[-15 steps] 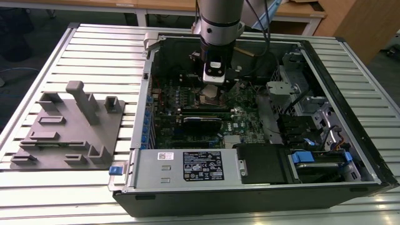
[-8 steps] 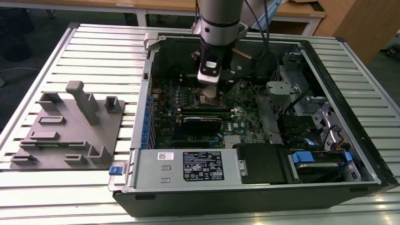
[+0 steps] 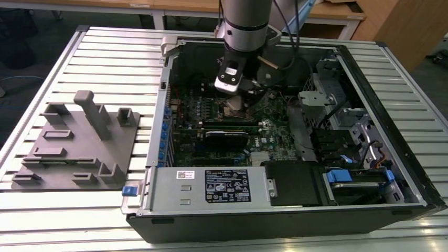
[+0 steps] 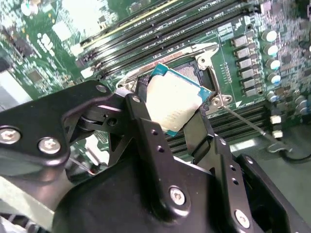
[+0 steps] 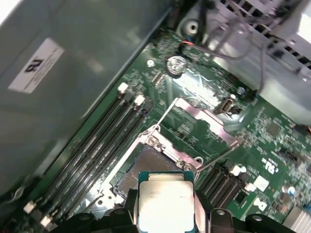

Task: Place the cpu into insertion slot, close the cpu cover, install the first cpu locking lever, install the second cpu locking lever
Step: 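Place the cpu into insertion slot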

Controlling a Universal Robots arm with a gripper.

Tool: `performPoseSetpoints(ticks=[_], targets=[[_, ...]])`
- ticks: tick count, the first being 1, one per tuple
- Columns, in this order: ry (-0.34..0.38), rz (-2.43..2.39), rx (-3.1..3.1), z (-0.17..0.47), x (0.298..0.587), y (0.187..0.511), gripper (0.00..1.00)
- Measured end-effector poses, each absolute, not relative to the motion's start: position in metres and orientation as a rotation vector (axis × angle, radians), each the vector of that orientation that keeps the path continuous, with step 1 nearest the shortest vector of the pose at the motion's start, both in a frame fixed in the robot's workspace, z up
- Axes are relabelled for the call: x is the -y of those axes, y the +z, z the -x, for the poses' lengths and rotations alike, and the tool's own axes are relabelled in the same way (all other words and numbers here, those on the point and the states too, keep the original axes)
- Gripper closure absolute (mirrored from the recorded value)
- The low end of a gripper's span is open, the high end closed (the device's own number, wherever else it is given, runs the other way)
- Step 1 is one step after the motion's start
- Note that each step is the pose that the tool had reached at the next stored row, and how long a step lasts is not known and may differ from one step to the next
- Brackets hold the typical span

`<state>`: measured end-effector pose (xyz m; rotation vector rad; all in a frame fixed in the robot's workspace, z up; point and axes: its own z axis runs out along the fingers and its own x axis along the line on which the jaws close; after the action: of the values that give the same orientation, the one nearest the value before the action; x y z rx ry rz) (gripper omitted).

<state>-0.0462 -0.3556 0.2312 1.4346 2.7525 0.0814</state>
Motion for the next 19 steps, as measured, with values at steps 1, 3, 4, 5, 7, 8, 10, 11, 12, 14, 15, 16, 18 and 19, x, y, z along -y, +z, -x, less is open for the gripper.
performPoseSetpoints(ticks=[1, 3, 4, 5, 7, 8, 10, 11, 12, 14, 15, 16, 18, 19], targets=[[0.081, -1.459, -2.739, 0.0462, 0.3556, 0.2311, 0.46], [0.08, -1.508, -2.712, 0.0463, 0.3556, 0.2308, 0.46], [0.079, -1.534, -2.696, 0.0462, 0.3556, 0.2307, 0.46], [0.079, -1.557, -2.682, 0.0463, 0.3556, 0.2306, 0.46], [0.078, -1.605, -2.653, 0.0463, 0.3556, 0.2305, 0.46], [0.077, -1.628, -2.638, 0.0463, 0.3556, 0.2304, 0.46], [0.076, -1.677, -2.607, 0.0463, 0.3556, 0.2302, 0.46], [0.075, -1.7, -2.591, 0.0462, 0.3556, 0.2301, 0.46], [0.075, -1.722, -2.576, 0.0462, 0.3556, 0.23, 0.46], [0.073, -1.768, -2.544, 0.0463, 0.3556, 0.2299, 0.46], [0.073, -1.793, -2.526, 0.0463, 0.3556, 0.2299, 0.46], [0.072, -1.815, -2.509, 0.0463, 0.3556, 0.2298, 0.46], [0.071, -1.86, -2.475, 0.0463, 0.3556, 0.2297, 0.46], [0.07, -1.881, -2.458, 0.0463, 0.3556, 0.2297, 0.46]])
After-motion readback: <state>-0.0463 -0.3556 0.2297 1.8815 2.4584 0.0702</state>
